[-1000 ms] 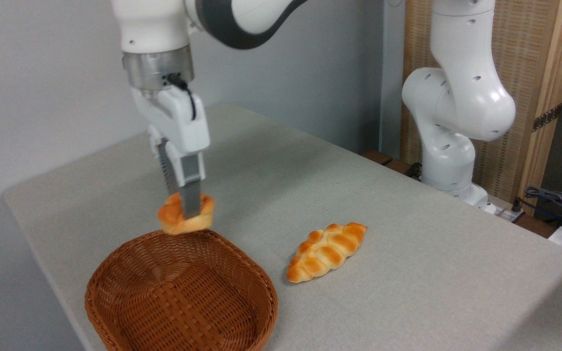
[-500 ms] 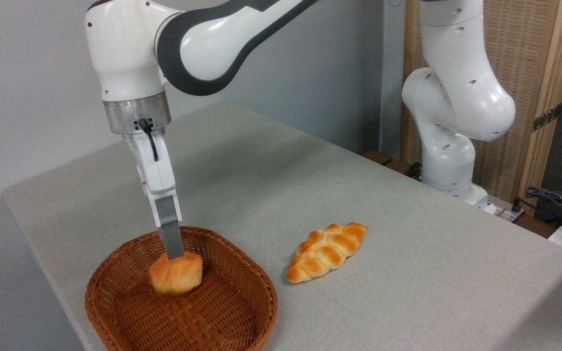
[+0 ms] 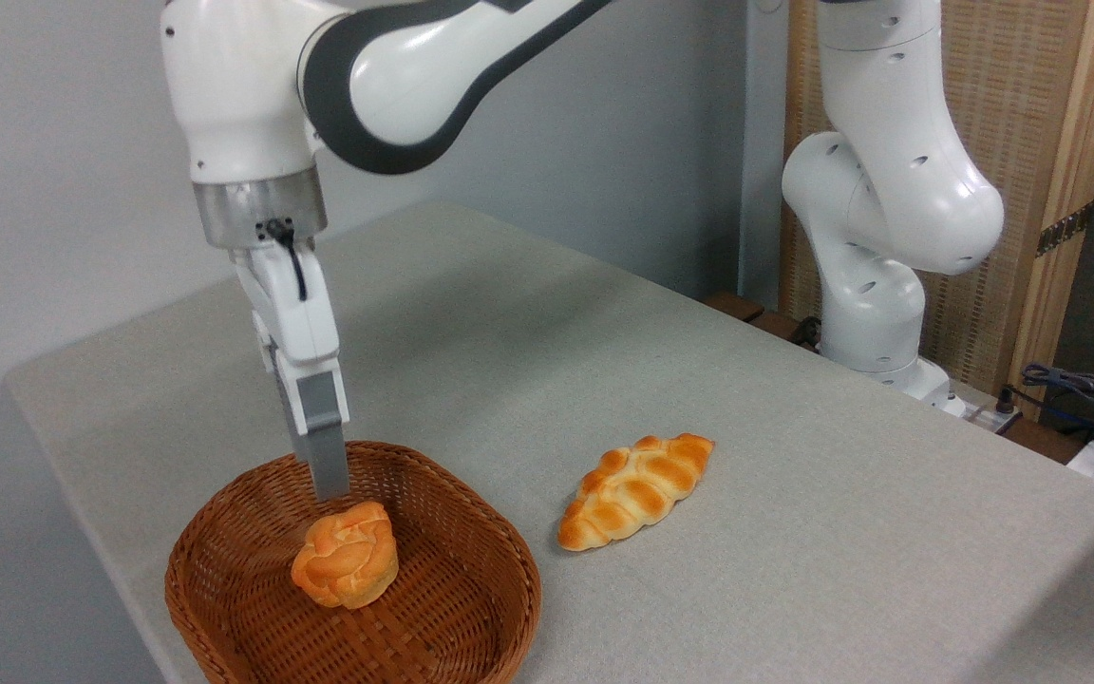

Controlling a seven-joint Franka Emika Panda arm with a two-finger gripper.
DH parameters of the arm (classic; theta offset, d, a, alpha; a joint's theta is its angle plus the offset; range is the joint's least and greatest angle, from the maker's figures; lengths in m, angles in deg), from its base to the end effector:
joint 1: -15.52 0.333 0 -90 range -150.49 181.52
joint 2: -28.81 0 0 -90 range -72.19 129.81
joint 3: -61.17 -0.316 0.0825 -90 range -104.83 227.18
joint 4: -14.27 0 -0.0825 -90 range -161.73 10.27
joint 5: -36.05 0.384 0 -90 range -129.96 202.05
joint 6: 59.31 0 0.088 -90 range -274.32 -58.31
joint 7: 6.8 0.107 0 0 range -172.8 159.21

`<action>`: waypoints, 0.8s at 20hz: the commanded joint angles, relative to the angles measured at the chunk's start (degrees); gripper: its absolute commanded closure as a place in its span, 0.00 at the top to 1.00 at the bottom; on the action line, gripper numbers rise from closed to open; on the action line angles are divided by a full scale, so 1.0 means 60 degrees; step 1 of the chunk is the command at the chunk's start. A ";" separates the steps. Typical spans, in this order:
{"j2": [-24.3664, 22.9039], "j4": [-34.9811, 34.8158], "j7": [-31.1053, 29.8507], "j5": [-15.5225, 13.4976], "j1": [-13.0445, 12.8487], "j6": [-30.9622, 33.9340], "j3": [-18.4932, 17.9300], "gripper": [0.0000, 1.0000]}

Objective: Put bread into the basket

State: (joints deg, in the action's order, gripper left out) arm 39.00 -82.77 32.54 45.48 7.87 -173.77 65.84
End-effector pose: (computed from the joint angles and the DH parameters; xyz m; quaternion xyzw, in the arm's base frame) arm 0.6175 -0.1214 0.5004 -0.8835 0.4589 -0.0453 0.0826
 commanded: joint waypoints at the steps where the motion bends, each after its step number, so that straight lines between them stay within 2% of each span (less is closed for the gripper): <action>1: -0.1052 -0.0086 -0.0198 -0.0984 0.0759 0.0836 0.0101 1.00; 3: -0.1506 -0.0086 -0.0198 -0.1686 0.1169 0.1626 0.0160 1.00; 5: -0.1946 -0.0086 -0.0198 -0.2244 0.1289 0.2621 0.0044 1.00; 8: -0.2299 -0.0072 -0.0096 -0.2276 0.1289 0.3825 -0.0147 1.00; 13: -0.2241 0.0192 -0.0081 -0.2320 0.1289 0.3755 -0.0162 1.00; 16: -0.2198 0.0497 -0.0066 -0.2334 0.1187 0.3755 -0.0601 1.00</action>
State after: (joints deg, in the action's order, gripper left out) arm 25.38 -82.35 32.19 32.89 15.80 -151.57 65.00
